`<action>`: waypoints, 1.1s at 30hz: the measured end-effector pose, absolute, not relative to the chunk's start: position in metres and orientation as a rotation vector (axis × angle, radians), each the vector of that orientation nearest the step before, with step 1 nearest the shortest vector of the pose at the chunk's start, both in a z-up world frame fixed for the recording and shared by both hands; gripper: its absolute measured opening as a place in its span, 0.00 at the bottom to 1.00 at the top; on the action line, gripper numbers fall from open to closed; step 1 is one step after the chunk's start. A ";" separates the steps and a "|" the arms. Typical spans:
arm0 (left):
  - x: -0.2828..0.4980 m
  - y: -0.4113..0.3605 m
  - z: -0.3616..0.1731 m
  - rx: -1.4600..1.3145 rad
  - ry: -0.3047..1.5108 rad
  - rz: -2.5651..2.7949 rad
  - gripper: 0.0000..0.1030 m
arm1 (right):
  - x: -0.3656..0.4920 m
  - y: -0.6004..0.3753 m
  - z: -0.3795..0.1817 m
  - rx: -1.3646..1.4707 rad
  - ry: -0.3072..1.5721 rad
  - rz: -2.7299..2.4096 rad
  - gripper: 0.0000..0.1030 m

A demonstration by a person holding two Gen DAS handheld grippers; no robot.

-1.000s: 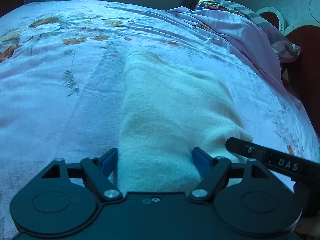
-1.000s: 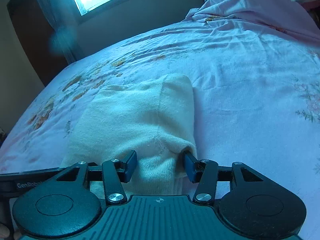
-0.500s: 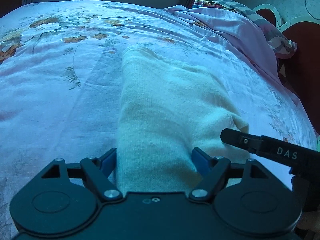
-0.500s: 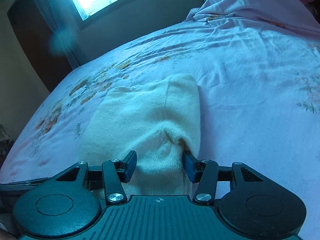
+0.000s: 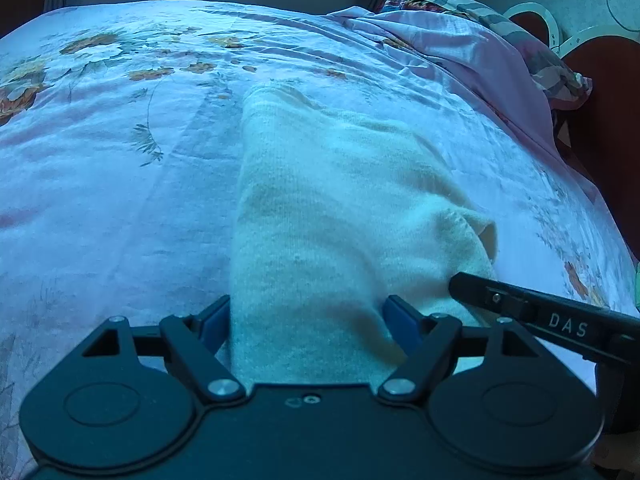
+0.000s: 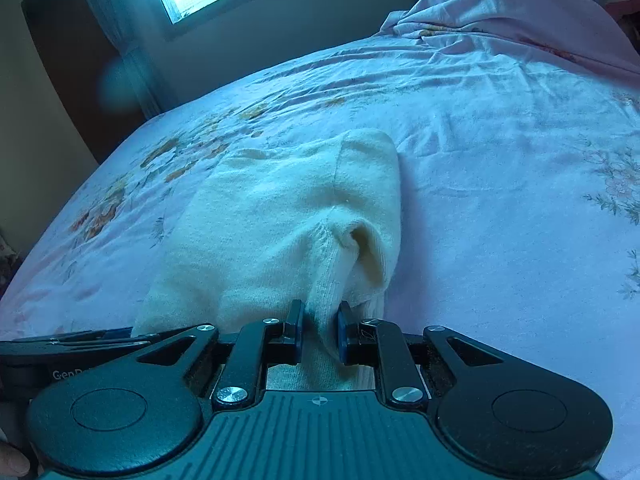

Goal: Fold small clothes

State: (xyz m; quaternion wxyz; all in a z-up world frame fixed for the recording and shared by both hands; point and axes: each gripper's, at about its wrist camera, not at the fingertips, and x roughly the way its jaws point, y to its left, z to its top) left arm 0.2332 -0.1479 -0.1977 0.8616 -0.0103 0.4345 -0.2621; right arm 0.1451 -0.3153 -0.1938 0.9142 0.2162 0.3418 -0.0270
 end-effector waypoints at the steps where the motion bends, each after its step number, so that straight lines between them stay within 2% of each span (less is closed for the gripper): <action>1: 0.233 -0.148 -0.198 -0.023 0.913 -0.549 0.77 | 0.144 -0.317 -0.192 0.468 0.684 -0.047 0.16; 9: 0.232 -0.148 -0.199 -0.014 0.911 -0.552 0.77 | 0.156 -0.328 -0.190 0.655 0.649 0.039 0.16; 13: 0.231 -0.150 -0.199 -0.006 0.906 -0.552 0.78 | 0.162 -0.333 -0.184 0.631 0.607 -0.002 0.17; 15: 0.231 -0.150 -0.199 -0.005 0.906 -0.551 0.78 | 0.168 -0.343 -0.190 0.698 0.614 -0.026 0.41; 16: 0.231 -0.150 -0.199 -0.005 0.907 -0.552 0.78 | 0.171 -0.351 -0.195 0.751 0.608 -0.039 0.59; 17: 0.231 -0.150 -0.199 -0.003 0.906 -0.552 0.78 | 0.170 -0.357 -0.197 0.805 0.584 -0.044 0.60; 18: 0.231 -0.150 -0.199 -0.002 0.906 -0.552 0.78 | 0.169 -0.362 -0.198 0.848 0.558 -0.049 0.59; 19: 0.231 -0.150 -0.199 -0.001 0.906 -0.553 0.78 | 0.168 -0.364 -0.197 0.859 0.540 -0.066 0.49; 20: 0.231 -0.150 -0.199 -0.001 0.906 -0.552 0.79 | 0.168 -0.365 -0.197 0.855 0.541 -0.080 0.21; 21: 0.231 -0.150 -0.199 0.001 0.905 -0.552 0.79 | 0.169 -0.366 -0.199 0.860 0.563 -0.084 0.08; 25: 0.229 -0.151 -0.200 0.011 0.899 -0.557 0.80 | 0.159 -0.368 -0.199 0.794 0.552 -0.175 0.06; 30: 0.227 -0.154 -0.200 0.038 0.895 -0.568 0.80 | 0.171 -0.354 -0.202 0.568 0.671 -0.240 0.05; 33: 0.229 -0.151 -0.198 0.023 0.909 -0.570 0.80 | 0.162 -0.351 -0.189 0.543 0.650 -0.237 0.05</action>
